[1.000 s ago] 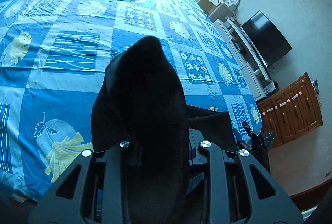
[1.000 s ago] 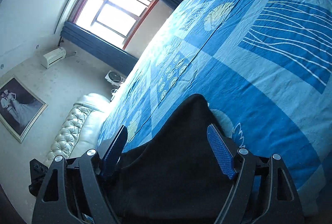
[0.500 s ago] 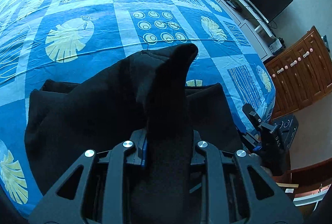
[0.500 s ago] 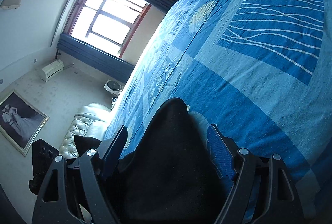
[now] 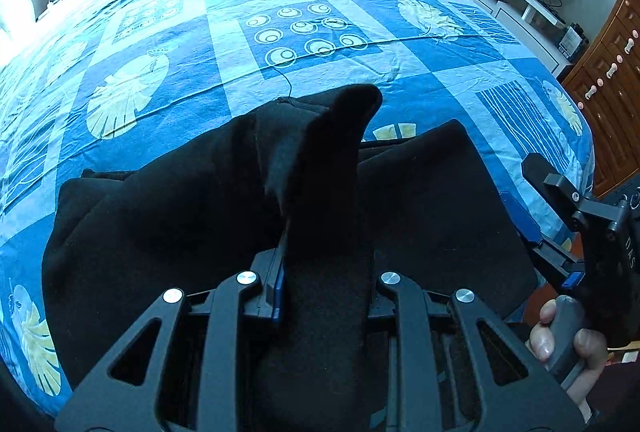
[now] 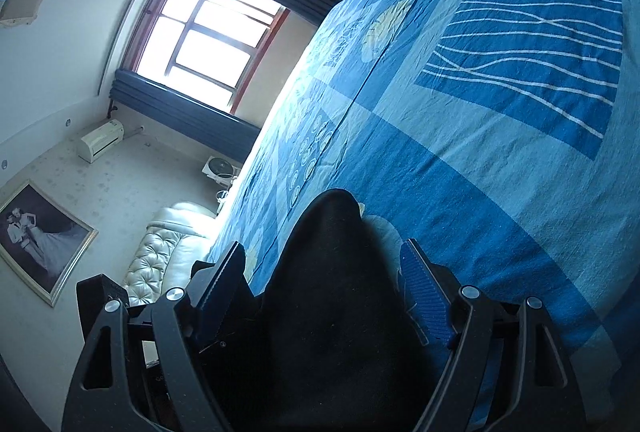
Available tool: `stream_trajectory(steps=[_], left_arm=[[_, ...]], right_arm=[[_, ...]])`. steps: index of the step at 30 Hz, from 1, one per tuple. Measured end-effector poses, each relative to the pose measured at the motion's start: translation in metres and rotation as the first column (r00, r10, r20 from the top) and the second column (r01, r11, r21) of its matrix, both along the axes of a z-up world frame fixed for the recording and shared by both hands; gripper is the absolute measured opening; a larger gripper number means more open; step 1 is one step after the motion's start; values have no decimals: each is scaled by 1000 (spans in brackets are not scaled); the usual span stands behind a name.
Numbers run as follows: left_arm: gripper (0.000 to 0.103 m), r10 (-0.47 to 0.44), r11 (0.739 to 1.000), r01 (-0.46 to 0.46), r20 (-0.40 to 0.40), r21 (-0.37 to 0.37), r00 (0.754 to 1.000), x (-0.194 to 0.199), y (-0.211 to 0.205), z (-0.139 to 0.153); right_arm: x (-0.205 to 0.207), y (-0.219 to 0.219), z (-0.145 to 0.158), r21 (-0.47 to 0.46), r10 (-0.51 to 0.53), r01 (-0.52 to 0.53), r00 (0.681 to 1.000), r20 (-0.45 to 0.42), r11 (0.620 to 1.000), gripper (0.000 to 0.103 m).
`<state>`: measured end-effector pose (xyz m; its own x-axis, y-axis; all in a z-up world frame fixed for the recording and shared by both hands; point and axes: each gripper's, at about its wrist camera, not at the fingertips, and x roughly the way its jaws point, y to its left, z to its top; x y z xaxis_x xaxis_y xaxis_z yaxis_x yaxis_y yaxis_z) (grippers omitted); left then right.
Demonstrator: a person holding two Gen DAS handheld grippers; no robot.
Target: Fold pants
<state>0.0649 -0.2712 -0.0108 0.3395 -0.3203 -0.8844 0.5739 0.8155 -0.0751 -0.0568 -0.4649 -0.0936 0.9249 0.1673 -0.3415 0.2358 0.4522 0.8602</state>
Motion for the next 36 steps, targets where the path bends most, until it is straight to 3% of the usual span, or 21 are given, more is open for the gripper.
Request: stream_trajectory(steps=[20, 22, 29, 33, 36], left_arm=[[26, -9, 997, 1, 103, 82, 995, -17, -15, -6], [40, -19, 998, 12, 97, 68, 995, -19, -15, -5], [62, -57, 996, 48, 131, 71, 990, -39, -21, 5], [74, -59, 998, 53, 152, 39, 987, -52, -11, 23], [90, -35, 999, 36, 192, -4, 981, -61, 7, 44]], right_arm=[[2, -1, -2, 0, 3, -3, 1000, -3, 1000, 79], [2, -1, -2, 0, 3, -3, 1000, -4, 1000, 79], [1, 0, -3, 3, 3, -3, 1000, -2, 1000, 79], [1, 0, -3, 2, 2, -2, 1000, -3, 1000, 79], [0, 1, -2, -1, 2, -2, 1000, -4, 1000, 79]])
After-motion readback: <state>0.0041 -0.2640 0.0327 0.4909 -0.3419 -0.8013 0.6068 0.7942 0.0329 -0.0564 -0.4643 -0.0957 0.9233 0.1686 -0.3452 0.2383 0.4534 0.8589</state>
